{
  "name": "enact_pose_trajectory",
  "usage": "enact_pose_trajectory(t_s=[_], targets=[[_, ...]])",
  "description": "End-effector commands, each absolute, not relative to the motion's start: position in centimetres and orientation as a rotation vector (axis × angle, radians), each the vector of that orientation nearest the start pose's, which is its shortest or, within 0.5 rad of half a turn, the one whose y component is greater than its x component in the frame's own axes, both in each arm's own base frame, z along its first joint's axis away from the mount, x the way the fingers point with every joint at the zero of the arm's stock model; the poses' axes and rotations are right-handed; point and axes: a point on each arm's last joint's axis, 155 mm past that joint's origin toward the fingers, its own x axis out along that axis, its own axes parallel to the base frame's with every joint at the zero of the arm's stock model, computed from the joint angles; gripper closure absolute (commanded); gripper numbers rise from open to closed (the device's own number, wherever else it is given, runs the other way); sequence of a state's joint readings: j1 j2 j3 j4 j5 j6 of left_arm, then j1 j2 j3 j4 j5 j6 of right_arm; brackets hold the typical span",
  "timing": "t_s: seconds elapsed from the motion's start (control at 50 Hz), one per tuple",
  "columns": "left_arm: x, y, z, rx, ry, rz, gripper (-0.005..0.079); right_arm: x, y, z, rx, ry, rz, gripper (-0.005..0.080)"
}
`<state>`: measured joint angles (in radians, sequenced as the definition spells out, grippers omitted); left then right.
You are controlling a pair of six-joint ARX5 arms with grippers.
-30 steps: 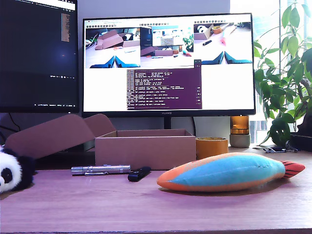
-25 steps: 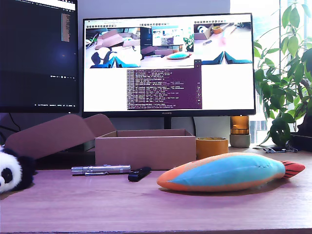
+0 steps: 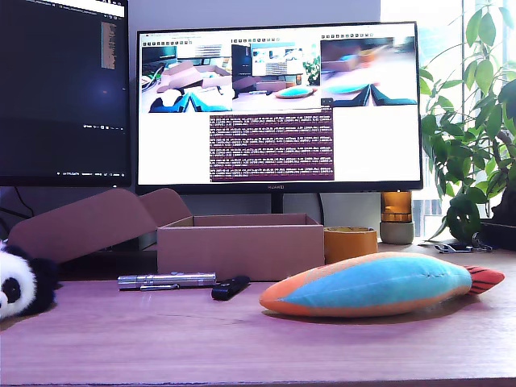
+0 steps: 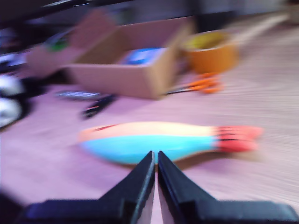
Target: Pick up the panda toy and place it inside the cardboard box
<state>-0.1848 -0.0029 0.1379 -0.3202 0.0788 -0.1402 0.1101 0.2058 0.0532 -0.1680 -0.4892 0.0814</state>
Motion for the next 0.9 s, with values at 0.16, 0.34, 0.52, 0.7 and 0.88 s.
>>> enact_pose_trajectory(t_s=[0.16, 0.34, 0.52, 0.7, 0.88], targets=[[23.2, -5.8, 14.9, -0.173, 0.196, -0.248, 0.0761, 20.0, 14.3, 10.9, 0.138, 0.351, 0.757, 0.0765], [23.2, -5.8, 14.9, -0.174, 0.196, -0.248, 0.0761, 18.1, 16.7, 11.2, 0.120, 0.348, 0.889, 0.0765], [23.2, -5.8, 14.9, -0.213, 0.202, -0.243, 0.0761, 16.4, 18.6, 12.0, 0.096, 0.317, 0.994, 0.0765], [23.3, -5.6, 14.6, -0.282, 0.233, -0.220, 0.0761, 16.3, 18.8, 11.4, 0.080, 0.336, 0.985, 0.0765], [23.6, -5.4, 14.5, -0.327, 0.324, -0.185, 0.0761, 16.4, 18.7, 11.3, 0.076, 0.339, 0.971, 0.0765]])
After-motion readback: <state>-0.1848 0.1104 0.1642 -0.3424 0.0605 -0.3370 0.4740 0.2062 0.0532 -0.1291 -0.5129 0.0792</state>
